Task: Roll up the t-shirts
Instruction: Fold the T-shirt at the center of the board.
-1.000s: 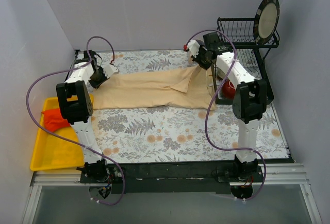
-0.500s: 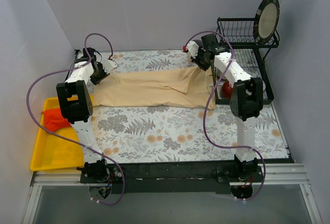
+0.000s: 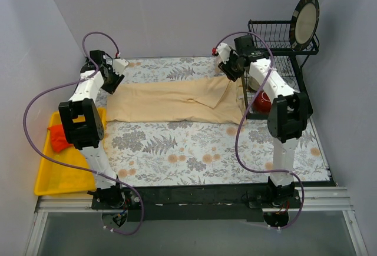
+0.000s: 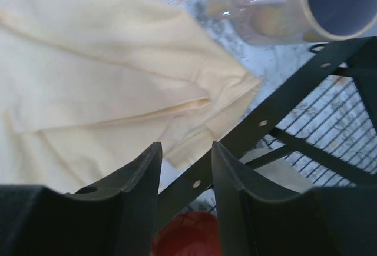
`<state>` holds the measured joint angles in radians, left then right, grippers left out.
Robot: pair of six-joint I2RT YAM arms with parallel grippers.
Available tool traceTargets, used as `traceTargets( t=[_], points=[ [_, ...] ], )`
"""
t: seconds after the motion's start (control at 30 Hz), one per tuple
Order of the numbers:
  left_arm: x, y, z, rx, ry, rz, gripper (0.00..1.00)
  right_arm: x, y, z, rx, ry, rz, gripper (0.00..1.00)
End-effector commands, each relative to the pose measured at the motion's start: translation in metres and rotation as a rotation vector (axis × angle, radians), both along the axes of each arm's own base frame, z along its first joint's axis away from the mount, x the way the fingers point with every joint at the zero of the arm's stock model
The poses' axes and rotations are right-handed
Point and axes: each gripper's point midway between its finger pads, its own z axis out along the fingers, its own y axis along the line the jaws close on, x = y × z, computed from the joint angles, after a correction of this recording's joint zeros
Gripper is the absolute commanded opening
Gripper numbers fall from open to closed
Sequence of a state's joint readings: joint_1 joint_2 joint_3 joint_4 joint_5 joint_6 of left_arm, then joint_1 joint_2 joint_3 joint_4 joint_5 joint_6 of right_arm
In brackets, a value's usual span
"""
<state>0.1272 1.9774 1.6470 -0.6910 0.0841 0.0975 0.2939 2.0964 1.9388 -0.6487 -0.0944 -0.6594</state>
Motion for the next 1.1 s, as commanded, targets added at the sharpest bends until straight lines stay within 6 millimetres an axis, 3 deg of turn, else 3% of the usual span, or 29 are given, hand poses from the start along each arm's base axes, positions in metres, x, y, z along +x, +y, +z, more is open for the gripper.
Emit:
traceTargets(
  t=[0.0, 0.17, 0.3, 0.5, 0.8, 1.07],
  points=[
    [-0.041, -0.04, -0.009, -0.144, 0.115, -0.004, 0.34, -0.071, 0.013, -0.015, 0.055, 0.202, 0.217, 0.48],
    [-0.073, -0.048, -0.039, -0.175, 0.219, 0.027, 0.29, -0.098, 0.021, -0.03, 0.068, 0.268, 0.363, 0.51],
    [-0.086, -0.042, -0.06, -0.146, 0.253, 0.059, 0.25, -0.103, 0.033, -0.042, 0.057, 0.278, 0.442, 0.51],
    [-0.091, -0.034, -0.075, -0.111, 0.279, 0.093, 0.25, -0.1, 0.057, -0.051, 0.042, 0.241, 0.539, 0.51],
    [-0.101, -0.034, -0.082, -0.107, 0.309, 0.117, 0.25, -0.104, 0.078, -0.073, 0.025, 0.248, 0.644, 0.51],
    [-0.108, -0.033, -0.085, -0.105, 0.322, 0.129, 0.25, -0.103, 0.076, -0.092, 0.002, 0.26, 0.653, 0.47]
  ],
)
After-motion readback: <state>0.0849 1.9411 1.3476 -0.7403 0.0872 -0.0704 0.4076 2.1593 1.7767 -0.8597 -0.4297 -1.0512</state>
